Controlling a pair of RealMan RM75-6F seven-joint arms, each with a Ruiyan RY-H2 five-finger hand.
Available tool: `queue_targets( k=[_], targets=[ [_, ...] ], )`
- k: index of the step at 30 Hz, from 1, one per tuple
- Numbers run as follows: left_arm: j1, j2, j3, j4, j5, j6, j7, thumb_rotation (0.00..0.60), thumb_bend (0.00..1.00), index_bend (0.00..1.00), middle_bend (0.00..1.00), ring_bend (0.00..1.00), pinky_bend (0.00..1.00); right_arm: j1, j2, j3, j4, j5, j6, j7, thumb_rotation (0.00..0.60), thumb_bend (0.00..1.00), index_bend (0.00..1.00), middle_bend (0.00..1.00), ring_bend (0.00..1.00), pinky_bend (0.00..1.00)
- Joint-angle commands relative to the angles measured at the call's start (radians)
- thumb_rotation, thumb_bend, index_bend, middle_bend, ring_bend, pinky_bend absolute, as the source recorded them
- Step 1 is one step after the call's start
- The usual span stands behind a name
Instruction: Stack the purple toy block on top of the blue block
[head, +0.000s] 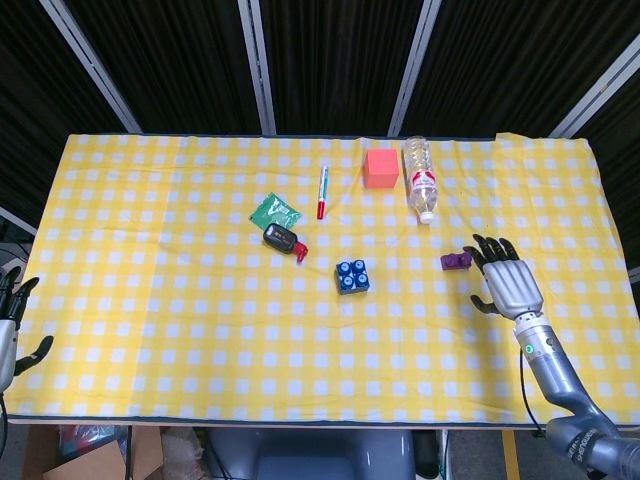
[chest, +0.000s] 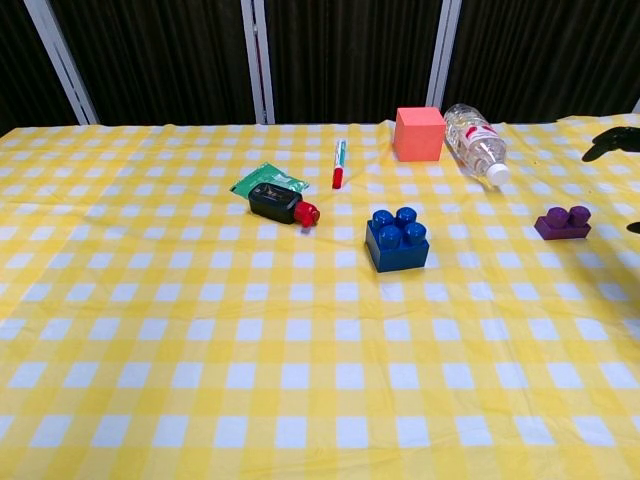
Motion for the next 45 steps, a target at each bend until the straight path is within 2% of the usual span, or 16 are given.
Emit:
queue_targets(
  k=[1, 18, 29, 40, 45],
  targets=[
    [0.001, -0.001, -0.002, -0.001, -0.003, 0.002, 0.002, 0.600, 0.27, 0.12, 0.01, 0.00, 0.12, 0.032, -0.031, 0.010, 0.035, 0.038, -0.033, -0.023, 0.600, 0.36, 0.16, 0.00, 0.00, 0.00],
    [-0.009, -0.019, -0.013, 0.004, -0.048, -0.024, 0.051, 0.600, 0.27, 0.12, 0.01, 0.00, 0.12, 0.154, -0.161, 0.004, 0.259, 0.086, -0.153, 0.008, 0.600, 0.36, 0.20, 0.00, 0.00, 0.00],
    [-0.021, -0.038, -0.019, 0.010, -0.072, -0.039, 0.100, 0.600, 0.27, 0.12, 0.01, 0.00, 0.12, 0.200, -0.219, -0.011, 0.406, 0.078, -0.218, 0.077, 0.600, 0.36, 0.27, 0.00, 0.00, 0.00],
    [-0.032, -0.048, -0.023, 0.016, -0.086, -0.054, 0.115, 0.600, 0.27, 0.12, 0.01, 0.00, 0.12, 0.212, -0.253, -0.033, 0.489, 0.036, -0.230, 0.147, 0.600, 0.36, 0.30, 0.00, 0.00, 0.00],
    [-0.036, -0.051, -0.022, 0.018, -0.087, -0.058, 0.120, 0.600, 0.27, 0.12, 0.01, 0.00, 0.12, 0.212, -0.262, -0.041, 0.512, 0.023, -0.230, 0.172, 0.600, 0.36, 0.35, 0.00, 0.00, 0.00]
  ],
)
